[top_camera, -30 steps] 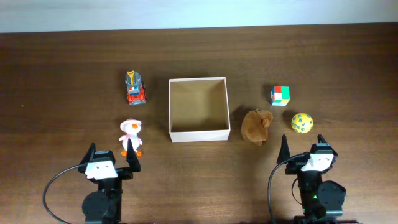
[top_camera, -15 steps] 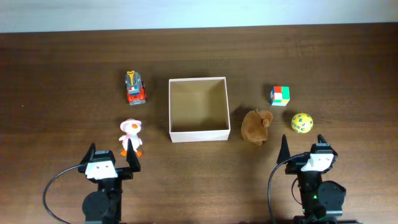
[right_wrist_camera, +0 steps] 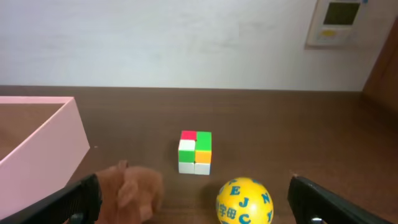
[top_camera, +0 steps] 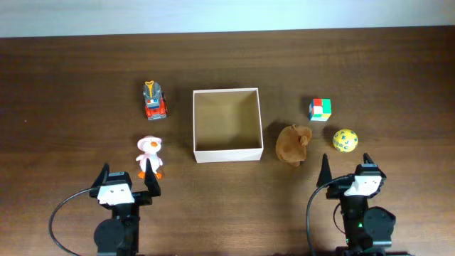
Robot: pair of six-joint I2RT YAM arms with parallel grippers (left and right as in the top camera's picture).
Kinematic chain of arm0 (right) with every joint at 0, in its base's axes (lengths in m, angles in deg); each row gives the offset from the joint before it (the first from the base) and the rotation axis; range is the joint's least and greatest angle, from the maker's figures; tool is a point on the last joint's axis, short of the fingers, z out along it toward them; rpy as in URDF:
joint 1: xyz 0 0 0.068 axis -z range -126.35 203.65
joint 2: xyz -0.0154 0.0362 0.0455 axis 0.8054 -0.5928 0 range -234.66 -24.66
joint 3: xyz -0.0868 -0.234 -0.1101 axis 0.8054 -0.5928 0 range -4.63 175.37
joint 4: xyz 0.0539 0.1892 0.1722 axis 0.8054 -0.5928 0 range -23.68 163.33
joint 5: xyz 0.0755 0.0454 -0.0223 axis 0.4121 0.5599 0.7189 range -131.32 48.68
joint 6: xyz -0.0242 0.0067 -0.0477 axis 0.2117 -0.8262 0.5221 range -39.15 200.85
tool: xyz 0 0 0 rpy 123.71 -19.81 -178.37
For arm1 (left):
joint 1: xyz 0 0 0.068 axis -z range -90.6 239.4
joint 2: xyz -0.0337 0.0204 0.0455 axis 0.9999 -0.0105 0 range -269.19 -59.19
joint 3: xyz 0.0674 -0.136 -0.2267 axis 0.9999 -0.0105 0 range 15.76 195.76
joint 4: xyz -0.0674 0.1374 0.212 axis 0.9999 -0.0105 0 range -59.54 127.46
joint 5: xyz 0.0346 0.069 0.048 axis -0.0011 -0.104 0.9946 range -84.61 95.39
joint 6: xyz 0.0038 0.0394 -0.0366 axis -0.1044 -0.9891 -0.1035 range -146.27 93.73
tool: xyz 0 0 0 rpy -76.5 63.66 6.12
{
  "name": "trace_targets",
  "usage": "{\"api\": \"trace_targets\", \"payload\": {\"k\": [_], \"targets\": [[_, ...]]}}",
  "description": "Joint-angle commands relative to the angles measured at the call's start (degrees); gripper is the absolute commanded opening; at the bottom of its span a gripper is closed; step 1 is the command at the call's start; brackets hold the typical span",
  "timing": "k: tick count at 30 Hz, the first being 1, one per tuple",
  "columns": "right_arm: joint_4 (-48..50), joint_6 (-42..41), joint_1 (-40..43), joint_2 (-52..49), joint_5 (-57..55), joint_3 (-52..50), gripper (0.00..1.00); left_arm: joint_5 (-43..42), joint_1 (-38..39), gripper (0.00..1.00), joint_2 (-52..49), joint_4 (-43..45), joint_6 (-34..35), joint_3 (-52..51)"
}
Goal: Pack container
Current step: 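Move the right gripper down over the 2x2 colour cube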
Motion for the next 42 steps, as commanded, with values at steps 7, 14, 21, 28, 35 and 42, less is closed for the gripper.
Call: {"api": "trace_targets", "payload": {"k": [7,14,21,28,35,42], "targets": [[-0.85,0.57,-0.24,0.48,-0.68,-0.26,0.99,-0.61,-0.28,0.99,0.46,-0.02,-1.29,-0.37],[2.14,-0.52,-0.26,0.42,3.67,0.52,0.99,-0.61,-0.28,0.99,0.46,-0.02,-1.29,-0.37],[-0.74,-2.47,-0.24,-4.13,3.96,10.27,0.99,-0.61,-0.28,0.99,0.46,-0.02,-1.29,-0.37],[-14.14,-2.47,-0.24,-25.75,-1.53,34.49,0.99,-0.61,-0.28,0.99,0.46,-0.02,-1.29,-0.37],[-34.16,-2.47,-0.24,-54.40,-1.51,66.34,0.99,-0.61,-0.28,0.99,0.46,-0.02,-1.29,-0.37],[-51.39,-2.45,-0.24,-76.98,-1.38,91.08,0.99,-0.61,-0.28,0.99,0.46,-0.02,-1.29,-0.37]]}}
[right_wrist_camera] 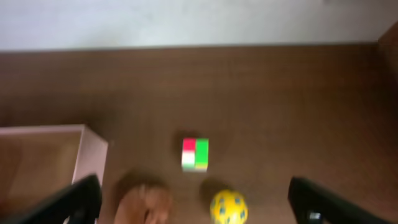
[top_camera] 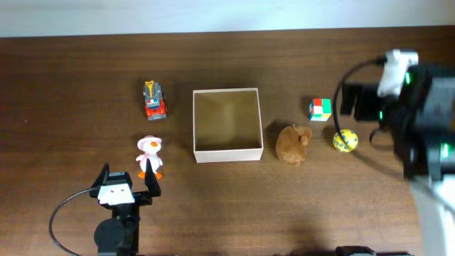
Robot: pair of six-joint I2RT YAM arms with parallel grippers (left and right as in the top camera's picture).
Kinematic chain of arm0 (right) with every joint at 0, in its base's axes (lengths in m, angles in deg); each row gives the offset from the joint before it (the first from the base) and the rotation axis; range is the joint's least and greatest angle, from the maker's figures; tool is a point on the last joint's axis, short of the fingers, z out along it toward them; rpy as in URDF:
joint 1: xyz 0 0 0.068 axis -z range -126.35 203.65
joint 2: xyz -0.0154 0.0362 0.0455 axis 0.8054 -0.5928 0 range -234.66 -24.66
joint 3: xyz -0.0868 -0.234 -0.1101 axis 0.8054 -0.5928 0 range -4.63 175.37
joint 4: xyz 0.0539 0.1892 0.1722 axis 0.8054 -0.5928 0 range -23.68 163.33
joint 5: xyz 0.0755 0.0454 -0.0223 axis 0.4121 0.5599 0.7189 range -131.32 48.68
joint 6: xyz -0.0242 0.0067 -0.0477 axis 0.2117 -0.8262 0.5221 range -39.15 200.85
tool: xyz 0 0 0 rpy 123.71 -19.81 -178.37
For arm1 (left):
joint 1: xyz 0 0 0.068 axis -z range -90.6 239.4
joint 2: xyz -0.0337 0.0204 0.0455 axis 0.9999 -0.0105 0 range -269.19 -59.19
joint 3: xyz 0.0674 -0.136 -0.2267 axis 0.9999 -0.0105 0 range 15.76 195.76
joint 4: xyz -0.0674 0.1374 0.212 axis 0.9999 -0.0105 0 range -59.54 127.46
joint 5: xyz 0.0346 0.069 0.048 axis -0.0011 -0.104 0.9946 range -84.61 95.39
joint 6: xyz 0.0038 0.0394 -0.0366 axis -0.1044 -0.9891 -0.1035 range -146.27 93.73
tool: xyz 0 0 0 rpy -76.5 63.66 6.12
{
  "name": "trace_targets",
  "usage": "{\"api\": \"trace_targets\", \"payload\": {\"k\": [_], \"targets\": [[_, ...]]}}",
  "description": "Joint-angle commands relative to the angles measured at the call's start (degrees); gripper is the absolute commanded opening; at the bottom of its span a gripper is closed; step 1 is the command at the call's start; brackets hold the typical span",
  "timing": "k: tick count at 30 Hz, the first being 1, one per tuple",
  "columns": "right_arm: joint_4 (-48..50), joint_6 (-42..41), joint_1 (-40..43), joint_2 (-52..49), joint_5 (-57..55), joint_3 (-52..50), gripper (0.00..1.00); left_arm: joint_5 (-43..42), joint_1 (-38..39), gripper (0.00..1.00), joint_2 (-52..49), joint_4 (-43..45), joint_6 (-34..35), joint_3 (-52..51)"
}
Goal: Pack container
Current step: 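Move the right gripper down over the 2x2 colour cube, then close the right gripper on the colour cube and lift it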
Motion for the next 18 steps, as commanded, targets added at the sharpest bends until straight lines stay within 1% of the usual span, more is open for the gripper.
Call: {"api": "trace_targets", "payload": {"k": [1,8,18], "targets": [[-2.27,-0.66,-0.24,-7.48,-1.90,7.23,0.99,-0.59,-0.31,0.99,0.46,0.15,-1.11,-0.35],[-0.94,0.37,-0.24,-18.25,-1.46,8.52,0.99,-0.59,-0.31,0.99,0.46,0.15,-1.11,-0.35],[0.72,7.82,-0.24,-30.12,-1.53,8.52,0.99,-0.59,-0.31,0.99,0.46,0.15,-1.11,-0.35]]}}
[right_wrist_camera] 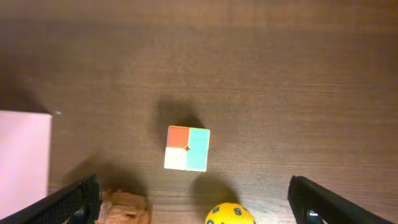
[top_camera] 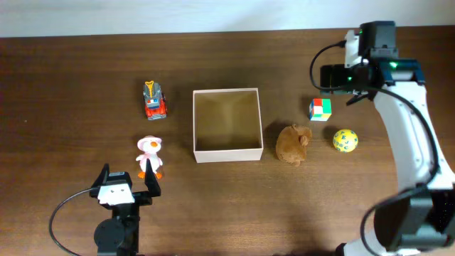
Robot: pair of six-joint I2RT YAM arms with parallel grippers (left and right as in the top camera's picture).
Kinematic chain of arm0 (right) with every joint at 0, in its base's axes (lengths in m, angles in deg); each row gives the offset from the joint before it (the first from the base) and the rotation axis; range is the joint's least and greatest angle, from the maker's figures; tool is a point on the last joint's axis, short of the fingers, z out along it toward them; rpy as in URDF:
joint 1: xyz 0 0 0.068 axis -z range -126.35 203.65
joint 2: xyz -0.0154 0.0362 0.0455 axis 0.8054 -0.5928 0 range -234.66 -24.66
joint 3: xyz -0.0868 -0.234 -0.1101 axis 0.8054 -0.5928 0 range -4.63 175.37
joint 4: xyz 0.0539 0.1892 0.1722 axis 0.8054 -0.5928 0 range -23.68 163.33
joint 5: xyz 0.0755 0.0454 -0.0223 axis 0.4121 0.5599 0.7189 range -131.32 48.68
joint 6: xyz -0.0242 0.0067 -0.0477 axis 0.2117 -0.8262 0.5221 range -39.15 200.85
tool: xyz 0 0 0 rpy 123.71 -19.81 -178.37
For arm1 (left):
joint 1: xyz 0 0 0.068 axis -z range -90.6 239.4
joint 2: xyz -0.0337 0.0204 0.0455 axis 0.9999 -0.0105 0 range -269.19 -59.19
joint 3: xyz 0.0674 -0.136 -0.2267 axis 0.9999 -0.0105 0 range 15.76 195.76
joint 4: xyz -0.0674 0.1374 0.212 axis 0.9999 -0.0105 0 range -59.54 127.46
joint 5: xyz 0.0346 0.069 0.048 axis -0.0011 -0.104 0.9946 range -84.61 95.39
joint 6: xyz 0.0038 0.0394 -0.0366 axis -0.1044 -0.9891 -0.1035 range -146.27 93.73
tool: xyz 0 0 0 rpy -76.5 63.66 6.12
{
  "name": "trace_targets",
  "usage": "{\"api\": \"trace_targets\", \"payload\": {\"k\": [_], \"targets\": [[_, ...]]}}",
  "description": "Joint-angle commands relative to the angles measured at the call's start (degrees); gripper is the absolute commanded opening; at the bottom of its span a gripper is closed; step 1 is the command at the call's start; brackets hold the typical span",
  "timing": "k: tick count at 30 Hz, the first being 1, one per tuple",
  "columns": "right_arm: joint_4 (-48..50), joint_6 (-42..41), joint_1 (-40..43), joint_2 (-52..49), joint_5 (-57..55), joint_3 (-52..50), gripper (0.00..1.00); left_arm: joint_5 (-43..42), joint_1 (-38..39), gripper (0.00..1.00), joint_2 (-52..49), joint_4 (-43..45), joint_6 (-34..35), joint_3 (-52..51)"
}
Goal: Pack container
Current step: 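Close the right gripper on the colour cube and lift it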
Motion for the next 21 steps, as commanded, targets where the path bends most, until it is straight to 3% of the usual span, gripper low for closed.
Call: {"api": "trace_targets", "payload": {"k": [1,21], "targets": [[0.72,3.76,-0.24,-3.13,-0.87,1.09,0.99,-0.59,-0.31,0.99,0.46,0.13,-1.11,-0.35],[5.79,-0.48,-0.26,-16.39,-0.61,1.09,0.99,-0.59,-0.31,0.99,0.46,0.13,-1.11,-0.35]]}}
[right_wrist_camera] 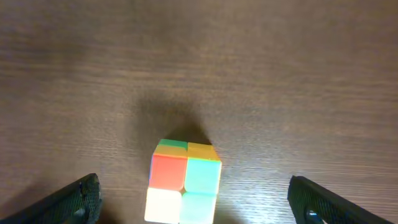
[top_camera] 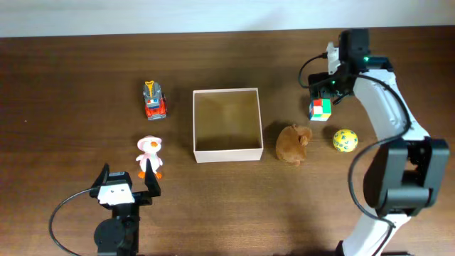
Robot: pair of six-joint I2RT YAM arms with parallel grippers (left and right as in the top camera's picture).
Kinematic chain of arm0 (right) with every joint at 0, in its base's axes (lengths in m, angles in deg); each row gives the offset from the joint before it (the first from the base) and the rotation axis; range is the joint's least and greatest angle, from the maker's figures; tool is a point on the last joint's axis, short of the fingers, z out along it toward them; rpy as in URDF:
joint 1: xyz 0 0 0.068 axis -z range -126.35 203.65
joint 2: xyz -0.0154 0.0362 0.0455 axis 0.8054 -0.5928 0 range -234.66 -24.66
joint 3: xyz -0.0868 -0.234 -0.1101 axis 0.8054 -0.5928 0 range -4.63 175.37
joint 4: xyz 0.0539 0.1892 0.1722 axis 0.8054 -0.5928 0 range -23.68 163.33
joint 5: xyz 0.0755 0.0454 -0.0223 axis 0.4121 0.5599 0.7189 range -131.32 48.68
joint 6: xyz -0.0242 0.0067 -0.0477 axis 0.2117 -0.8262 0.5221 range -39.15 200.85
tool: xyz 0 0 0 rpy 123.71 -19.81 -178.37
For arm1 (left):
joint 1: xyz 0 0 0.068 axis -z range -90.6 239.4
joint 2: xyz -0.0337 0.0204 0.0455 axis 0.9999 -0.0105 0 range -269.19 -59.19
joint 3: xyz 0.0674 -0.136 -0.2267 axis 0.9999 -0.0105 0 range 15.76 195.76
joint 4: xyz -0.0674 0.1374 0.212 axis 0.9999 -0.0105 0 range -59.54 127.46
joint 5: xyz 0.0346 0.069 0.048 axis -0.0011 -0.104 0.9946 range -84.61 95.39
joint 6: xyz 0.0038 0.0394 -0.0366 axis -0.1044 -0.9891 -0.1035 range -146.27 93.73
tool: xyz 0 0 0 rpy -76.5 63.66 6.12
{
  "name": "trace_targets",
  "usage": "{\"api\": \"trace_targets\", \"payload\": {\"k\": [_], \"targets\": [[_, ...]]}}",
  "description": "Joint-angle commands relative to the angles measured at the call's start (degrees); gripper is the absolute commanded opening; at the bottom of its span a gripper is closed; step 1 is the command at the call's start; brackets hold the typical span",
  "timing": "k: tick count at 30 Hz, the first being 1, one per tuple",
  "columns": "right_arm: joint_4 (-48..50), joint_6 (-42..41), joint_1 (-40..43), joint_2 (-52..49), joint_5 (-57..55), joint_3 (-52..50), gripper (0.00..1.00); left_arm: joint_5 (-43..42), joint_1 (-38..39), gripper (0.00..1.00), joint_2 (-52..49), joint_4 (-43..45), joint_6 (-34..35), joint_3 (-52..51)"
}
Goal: Pack container
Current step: 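Close the right gripper on the colour cube and lift it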
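Note:
An open white box stands at the table's middle. A multicoloured cube lies to its right. My right gripper hangs open directly above that cube; in the right wrist view the cube sits between the spread fingertips, apart from both. A brown plush and a yellow ball lie nearer than the cube. Left of the box are a toy truck and a white duck. My left gripper rests open at the front left, holding nothing.
The dark wooden table runs back to a pale wall. The right arm arches from the front right corner over the ball's side of the table. The box's walls rise between the left and right toys.
My right gripper has come lower and closer over the cube, which now fills more of the right wrist view. The plush and ball have left that view. No toy has moved.
Both arms first rested at the front edge, the right one looking level at the cube and ball. Then the right arm was raised at the far right, then pointed down over the cube, and now hangs lower over it. The left arm stayed still.

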Motion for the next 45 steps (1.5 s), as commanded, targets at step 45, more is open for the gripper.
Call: {"api": "trace_targets", "payload": {"k": [45], "targets": [[1.88,-5.88,-0.13,-14.12,0.59,0.96,0.64,-0.59,-0.28,0.99,0.46,0.13,-1.11,-0.35]]}}
